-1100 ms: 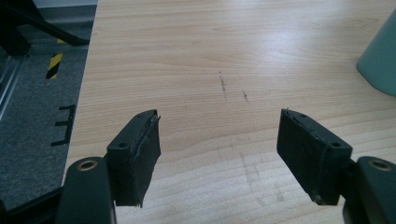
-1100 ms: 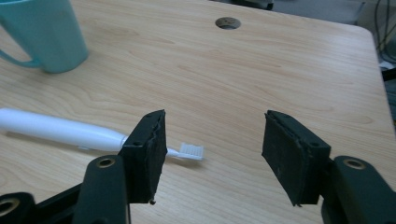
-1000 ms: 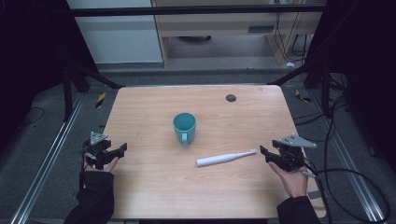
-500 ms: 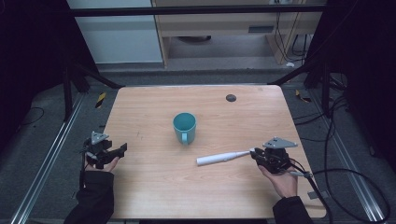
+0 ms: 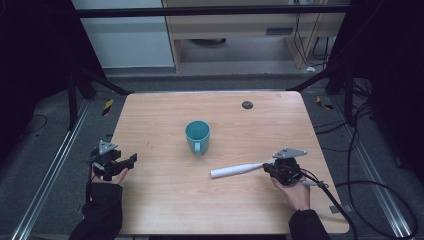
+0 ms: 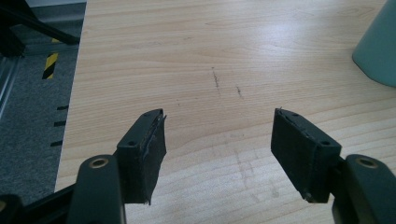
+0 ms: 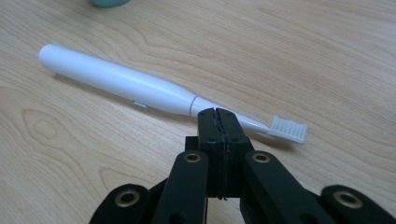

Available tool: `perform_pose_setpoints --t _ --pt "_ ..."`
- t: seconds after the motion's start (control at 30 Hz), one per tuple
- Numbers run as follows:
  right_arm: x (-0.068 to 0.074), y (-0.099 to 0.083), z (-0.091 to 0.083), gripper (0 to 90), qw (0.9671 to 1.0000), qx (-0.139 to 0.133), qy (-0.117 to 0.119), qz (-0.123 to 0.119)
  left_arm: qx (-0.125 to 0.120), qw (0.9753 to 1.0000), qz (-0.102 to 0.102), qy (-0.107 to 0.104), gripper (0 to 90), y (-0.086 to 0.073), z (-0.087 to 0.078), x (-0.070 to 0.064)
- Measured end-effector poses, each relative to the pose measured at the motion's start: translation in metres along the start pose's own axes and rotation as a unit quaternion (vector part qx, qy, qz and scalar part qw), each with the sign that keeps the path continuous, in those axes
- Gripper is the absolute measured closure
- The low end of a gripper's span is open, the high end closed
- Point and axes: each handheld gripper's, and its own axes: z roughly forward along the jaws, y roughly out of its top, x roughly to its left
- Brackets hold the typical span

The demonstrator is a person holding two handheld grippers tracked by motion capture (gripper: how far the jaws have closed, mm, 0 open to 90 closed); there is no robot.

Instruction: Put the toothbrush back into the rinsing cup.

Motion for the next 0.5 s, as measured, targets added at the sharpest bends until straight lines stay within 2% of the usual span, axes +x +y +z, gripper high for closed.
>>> perform_pose_setpoints --t 0.13,0.5 --pt "0.001 0.000 0.010 90.0 0.9999 0.013 0.001 -0.001 0.000 1.0000 0.000 0.000 35.2 0.000 0.000 0.000" --pt "-0.001 0.001 0.023 90.0 0.9996 0.024 -0.013 0.000 0.000 1.0000 0.001 0.001 35.4 0.001 0.000 -0.001"
